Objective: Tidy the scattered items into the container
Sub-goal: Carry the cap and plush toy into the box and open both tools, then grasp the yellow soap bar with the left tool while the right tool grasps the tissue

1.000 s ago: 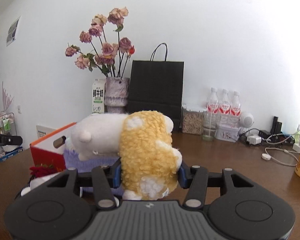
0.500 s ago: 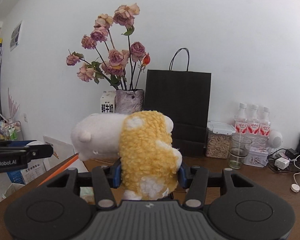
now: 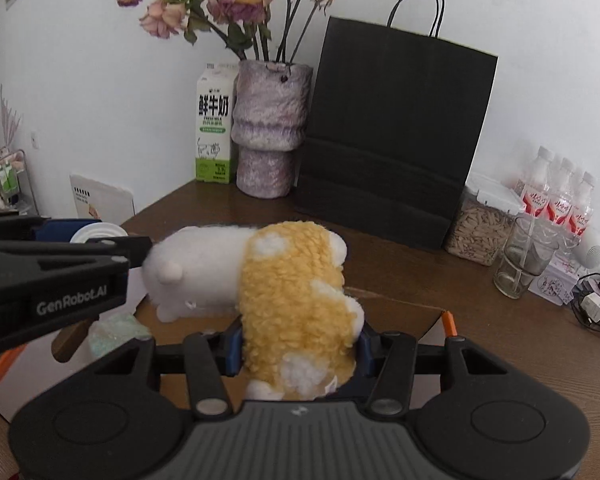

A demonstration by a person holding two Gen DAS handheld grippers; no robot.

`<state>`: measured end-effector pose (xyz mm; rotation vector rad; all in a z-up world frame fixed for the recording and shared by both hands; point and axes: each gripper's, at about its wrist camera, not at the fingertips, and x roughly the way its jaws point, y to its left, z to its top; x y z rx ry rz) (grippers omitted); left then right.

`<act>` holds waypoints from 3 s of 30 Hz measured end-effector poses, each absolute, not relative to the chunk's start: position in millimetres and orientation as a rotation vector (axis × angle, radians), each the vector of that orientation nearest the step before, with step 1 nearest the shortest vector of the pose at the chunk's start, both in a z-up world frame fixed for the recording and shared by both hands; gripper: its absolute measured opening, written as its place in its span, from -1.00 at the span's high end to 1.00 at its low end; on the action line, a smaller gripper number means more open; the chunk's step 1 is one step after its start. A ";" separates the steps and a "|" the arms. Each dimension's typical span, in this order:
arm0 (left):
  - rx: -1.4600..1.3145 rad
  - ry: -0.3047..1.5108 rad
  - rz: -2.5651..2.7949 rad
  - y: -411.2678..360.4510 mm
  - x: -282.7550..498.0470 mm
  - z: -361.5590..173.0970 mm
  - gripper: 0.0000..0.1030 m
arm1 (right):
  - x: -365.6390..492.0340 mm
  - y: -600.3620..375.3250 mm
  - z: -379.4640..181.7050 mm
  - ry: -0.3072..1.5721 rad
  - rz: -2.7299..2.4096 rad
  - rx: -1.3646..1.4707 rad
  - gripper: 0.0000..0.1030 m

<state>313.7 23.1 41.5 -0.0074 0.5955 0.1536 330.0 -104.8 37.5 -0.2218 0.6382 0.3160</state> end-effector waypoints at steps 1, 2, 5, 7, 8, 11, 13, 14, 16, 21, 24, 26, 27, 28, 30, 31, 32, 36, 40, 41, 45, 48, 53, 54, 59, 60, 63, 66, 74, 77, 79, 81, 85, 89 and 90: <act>-0.003 0.616 0.167 23.8 319.7 37.1 0.22 | 335.1 -102.1 33.3 0.662 0.314 -0.222 0.02; -0.002 0.637 0.173 24.6 325.0 33.2 0.22 | 343.2 -98.5 27.1 0.701 0.307 -0.217 0.03; -0.011 0.693 0.173 26.3 335.1 22.4 0.22 | 348.4 -94.7 21.4 0.730 0.302 -0.223 0.03; -0.012 0.715 0.165 26.4 337.2 16.5 0.22 | 350.5 -90.1 16.7 0.753 0.303 -0.247 0.03; -0.006 0.722 0.167 25.9 337.4 13.9 0.22 | 350.7 -88.2 15.1 0.761 0.306 -0.256 0.02; 0.022 0.734 0.178 23.6 337.7 9.5 0.22 | 350.8 -84.9 13.4 0.771 0.309 -0.266 0.03; 0.036 0.732 0.181 22.5 336.9 10.3 0.21 | 349.7 -83.8 12.5 0.772 0.308 -0.270 0.02; 0.039 0.729 0.180 22.5 335.8 10.8 0.19 | 349.0 -83.7 12.4 0.769 0.305 -0.273 0.01; 0.045 0.722 0.180 21.4 333.8 13.8 -0.36 | 346.9 -84.0 13.2 0.762 0.309 -0.277 -0.13; 0.118 0.624 0.180 15.3 321.3 26.2 -1.00 | 337.2 -86.3 19.4 0.730 0.306 -0.312 -0.99; 0.158 0.626 0.176 8.6 319.0 29.8 -1.00 | 332.0 -90.4 23.6 0.735 0.287 -0.323 -1.00; 0.162 0.617 0.173 6.5 314.9 30.3 -1.00 | 330.4 -91.5 24.6 0.735 0.290 -0.320 -1.00; 0.161 0.614 0.169 5.6 312.9 30.7 -1.00 | 328.6 -92.7 25.6 0.733 0.291 -0.317 -1.00; 0.158 0.613 0.165 5.1 311.0 30.9 -1.00 | 326.3 -93.6 26.1 0.731 0.289 -0.316 -1.00; 0.151 0.612 0.156 4.4 307.4 31.8 -1.00 | 322.3 -95.7 27.2 0.728 0.289 -0.316 -1.00; 0.149 0.611 0.156 4.3 305.9 32.3 -1.00 | 320.4 -96.8 27.3 0.729 0.288 -0.315 -1.00; 0.148 0.610 0.157 4.3 304.2 32.9 -1.00 | 319.0 -97.9 27.8 0.730 0.287 -0.313 -1.00; 0.129 0.604 0.148 6.6 298.7 36.5 -1.00 | 312.6 -103.9 30.5 0.724 0.282 -0.308 -1.00; 0.087 0.600 0.128 12.1 290.7 41.0 -1.00 | 305.8 -111.5 35.1 0.710 0.280 -0.300 -1.00; 0.079 0.599 0.120 13.5 287.5 42.4 -1.00 | 303.3 -113.4 36.4 0.703 0.279 -0.300 -1.00; 0.059 0.567 0.078 18.3 267.9 51.3 -1.00 | 288.6 -124.2 43.1 0.665 0.287 -0.309 -1.00; 0.036 0.530 0.054 21.2 251.5 59.0 -1.00 | 272.9 -134.4 50.8 0.626 0.301 -0.304 -1.00; -0.019 0.478 0.015 23.0 224.7 69.0 -1.00 | 240.7 -151.5 66.5 0.544 0.330 -0.278 -1.00; -0.025 0.463 0.002 22.7 217.0 70.8 -1.00 | 232.8 -155.2 69.1 0.529 0.338 -0.271 -1.00; -0.042 0.400 -0.042 19.0 182.2 76.6 -1.00 | 193.2 -172.7 75.0 0.460 0.368 -0.249 -1.00; -0.046 0.387 -0.048 18.4 175.3 77.6 -1.00 | 183.8 -176.4 75.2 0.444 0.370 -0.243 -1.00; -0.051 0.338 -0.055 16.7 153.0 79.7 -1.00 | 159.2 -185.8 75.3 0.401 0.374 -0.224 -1.00; -0.038 0.288 -0.047 14.2 130.6 78.8 -1.00 | 130.3 -193.5 71.6 0.366 0.383 -0.213 -1.00; -0.022 0.231 -0.030 17.4 82.5 61.1 -1.00 | 73.2 -209.7 45.0 0.333 0.384 -0.188 -1.00; -0.018 0.237 -0.035 19.5 70.1 47.2 -1.00 | 55.1 -215.7 25.1 0.356 0.383 -0.159 -1.00; -0.021 0.258 -0.031 21.4 63.5 35.6 -1.00 | 49.0 -217.8 14.0 0.380 0.378 -0.134 -1.00; -0.044 0.274 -0.028 24.9 56.2 22.8 -1.00 | 47.9 -218.7 8.8 0.393 0.377 -0.124 -1.00; -0.093 0.311 0.019 29.7 49.4 -1.8 -1.00 | 47.2 -223.2 -16.2 0.453 0.373 -0.054 -1.00; -0.118 0.376 0.030 32.1 50.1 -21.5 -1.00 | 49.1 -223.0 -28.2 0.492 0.380 -0.023 -1.00; -0.122 0.387 0.028 32.5 50.0 -24.3 -1.00 | 49.0 -221.6 -31.3 0.500 0.381 -0.024 -1.00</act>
